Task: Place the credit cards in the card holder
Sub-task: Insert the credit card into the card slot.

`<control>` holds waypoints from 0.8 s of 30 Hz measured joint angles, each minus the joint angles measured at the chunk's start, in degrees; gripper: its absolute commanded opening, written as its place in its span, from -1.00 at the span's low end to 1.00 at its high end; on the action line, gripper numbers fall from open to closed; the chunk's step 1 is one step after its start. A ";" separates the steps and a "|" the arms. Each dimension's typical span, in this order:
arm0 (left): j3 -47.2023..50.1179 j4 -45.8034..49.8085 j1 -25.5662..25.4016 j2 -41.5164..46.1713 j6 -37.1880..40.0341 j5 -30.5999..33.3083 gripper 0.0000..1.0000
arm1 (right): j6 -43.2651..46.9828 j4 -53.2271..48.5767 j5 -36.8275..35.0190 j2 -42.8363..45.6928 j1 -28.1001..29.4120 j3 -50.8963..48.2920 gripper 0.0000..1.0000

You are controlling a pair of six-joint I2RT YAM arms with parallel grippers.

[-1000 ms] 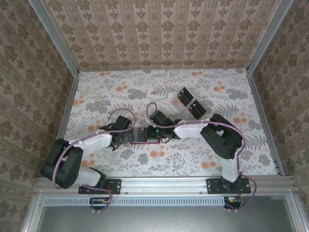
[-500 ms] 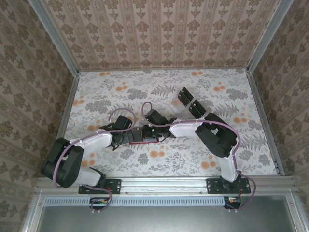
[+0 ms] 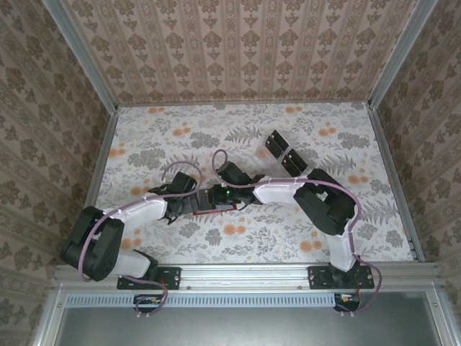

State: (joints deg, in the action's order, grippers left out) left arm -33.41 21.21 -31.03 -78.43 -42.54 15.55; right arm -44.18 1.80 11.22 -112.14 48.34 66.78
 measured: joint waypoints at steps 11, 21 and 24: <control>-1.60 -1.46 1.16 7.78 3.82 -4.94 1.00 | 5.62 -7.58 -6.97 15.10 -1.42 -1.60 0.18; -1.46 -10.23 2.21 6.60 4.98 -13.25 0.99 | 9.73 -14.32 -16.17 8.31 -2.38 -1.62 0.13; -0.50 -13.27 2.21 5.97 4.98 -15.43 0.99 | 10.21 -14.43 -17.51 6.95 -2.69 -1.68 -0.18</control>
State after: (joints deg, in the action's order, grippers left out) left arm -33.91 7.94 -28.82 -72.47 -37.56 0.12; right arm -33.98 -12.62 -6.28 -105.19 45.65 65.10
